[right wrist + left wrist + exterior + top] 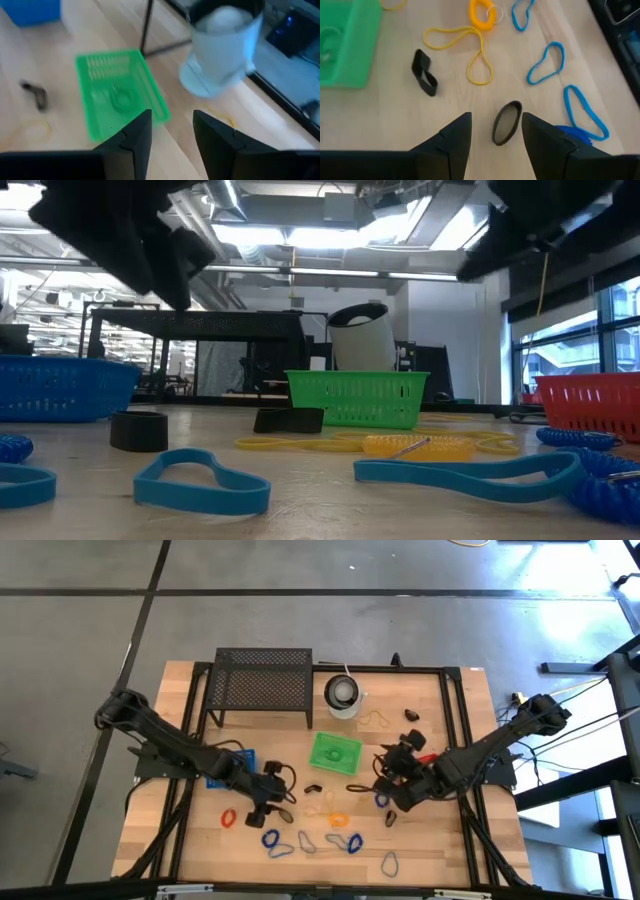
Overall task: Pick & Place Office Desk Supplies
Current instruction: Put the black rubber band into the blue bin
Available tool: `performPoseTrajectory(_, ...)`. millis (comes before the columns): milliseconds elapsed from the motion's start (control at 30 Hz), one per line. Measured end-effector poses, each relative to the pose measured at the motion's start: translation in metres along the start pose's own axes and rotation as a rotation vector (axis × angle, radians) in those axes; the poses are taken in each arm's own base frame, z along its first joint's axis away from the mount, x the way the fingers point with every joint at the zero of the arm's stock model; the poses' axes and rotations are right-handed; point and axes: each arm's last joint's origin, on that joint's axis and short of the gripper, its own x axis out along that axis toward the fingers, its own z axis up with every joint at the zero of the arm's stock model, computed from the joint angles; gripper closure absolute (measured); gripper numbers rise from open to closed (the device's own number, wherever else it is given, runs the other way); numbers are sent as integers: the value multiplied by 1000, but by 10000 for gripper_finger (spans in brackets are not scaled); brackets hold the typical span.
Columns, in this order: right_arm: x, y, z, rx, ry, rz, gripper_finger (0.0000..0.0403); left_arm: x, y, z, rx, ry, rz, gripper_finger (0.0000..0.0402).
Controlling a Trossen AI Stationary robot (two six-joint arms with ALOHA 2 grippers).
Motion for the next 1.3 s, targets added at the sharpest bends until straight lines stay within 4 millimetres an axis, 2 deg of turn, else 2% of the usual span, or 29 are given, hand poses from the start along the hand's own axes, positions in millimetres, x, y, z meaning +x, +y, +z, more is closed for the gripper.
performPoseTrajectory(267,13,3,20,62,-81,23,256,32,-5,-11,27,117,-95,233)
performPoseTrajectory(467,28,-4,38,94,-137,-7,256,53,-3,-10,97,95,-176,233)
performPoseTrajectory(633,37,-7,61,64,-246,15,256,58,5,-10,128,100,-165,233)
performPoseTrajectory(867,37,-11,93,57,-444,93,256,57,5,-11,123,111,-211,233)
performPoseTrajectory(1133,43,-14,91,17,-410,84,256,61,14,-20,101,135,-191,233)
performPoseTrajectory(1300,43,-14,91,13,-407,83,256,64,14,-20,93,43,-191,233)
